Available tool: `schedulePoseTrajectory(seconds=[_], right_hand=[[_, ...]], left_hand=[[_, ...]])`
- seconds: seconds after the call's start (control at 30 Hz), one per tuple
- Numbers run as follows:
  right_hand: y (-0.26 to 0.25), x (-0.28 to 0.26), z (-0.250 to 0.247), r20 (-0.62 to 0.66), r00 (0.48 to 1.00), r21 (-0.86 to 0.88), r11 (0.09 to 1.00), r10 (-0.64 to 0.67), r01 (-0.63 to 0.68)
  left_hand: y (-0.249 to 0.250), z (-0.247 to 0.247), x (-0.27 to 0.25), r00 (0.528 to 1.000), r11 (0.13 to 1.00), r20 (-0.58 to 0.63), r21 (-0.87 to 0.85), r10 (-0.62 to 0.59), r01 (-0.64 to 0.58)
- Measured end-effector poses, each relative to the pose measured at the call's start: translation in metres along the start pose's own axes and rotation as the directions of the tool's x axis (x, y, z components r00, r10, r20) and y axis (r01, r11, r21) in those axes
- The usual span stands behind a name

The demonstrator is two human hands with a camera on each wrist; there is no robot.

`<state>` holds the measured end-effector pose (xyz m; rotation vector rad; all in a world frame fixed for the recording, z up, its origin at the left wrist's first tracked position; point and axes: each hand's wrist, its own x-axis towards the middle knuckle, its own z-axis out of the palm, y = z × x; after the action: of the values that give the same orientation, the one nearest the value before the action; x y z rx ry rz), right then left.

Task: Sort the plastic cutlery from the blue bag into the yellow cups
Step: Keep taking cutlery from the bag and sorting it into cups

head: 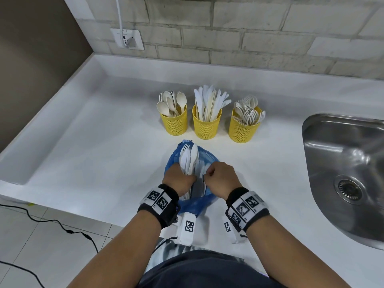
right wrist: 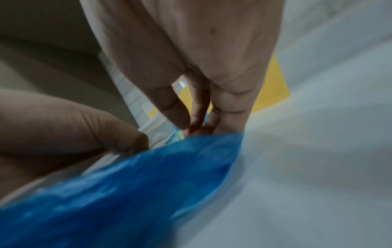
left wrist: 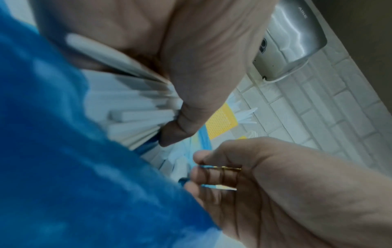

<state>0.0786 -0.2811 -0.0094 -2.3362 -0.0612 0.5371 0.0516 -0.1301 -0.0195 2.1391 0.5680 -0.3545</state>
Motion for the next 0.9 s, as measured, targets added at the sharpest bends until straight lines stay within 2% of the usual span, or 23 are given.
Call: schedulePoseTrajectory(seconds=[0.07,0.23,0.53,0.77,0.9], right_hand=[[-0.002,-0.001,0.001,0.034,0.999,-0.038,0.999,0.017,-0.015],[-0.005,0.004,0.005,0.044,0.997,-0.003,0.998,0.055,-0.055],[-0.004,0.014,-0.001,0.059,0.983,0.296,0.938,0.171,-0.181],[-0.005,0.018,0.001,0.057,0.98,0.427,0.882,0.192,-0.198],[0.0,0.015,0.003,0.075,0.979,0.445,0.872,0.19,-0.204]], left_hand=[[0.004,0.002,0.0,1.0,1.0,-0.015,0.026,0.003,-0.003],[0.013,0.006,-0.001,0.999,0.993,-0.022,0.115,0.04,-0.037],[0.026,0.007,-0.005,0.999,0.991,-0.039,0.135,0.029,-0.023],[0.034,0.003,-0.008,0.998,0.996,0.043,0.065,0.05,-0.053],[0.029,0.004,-0.013,0.996,0.998,0.078,-0.053,0.042,-0.038]])
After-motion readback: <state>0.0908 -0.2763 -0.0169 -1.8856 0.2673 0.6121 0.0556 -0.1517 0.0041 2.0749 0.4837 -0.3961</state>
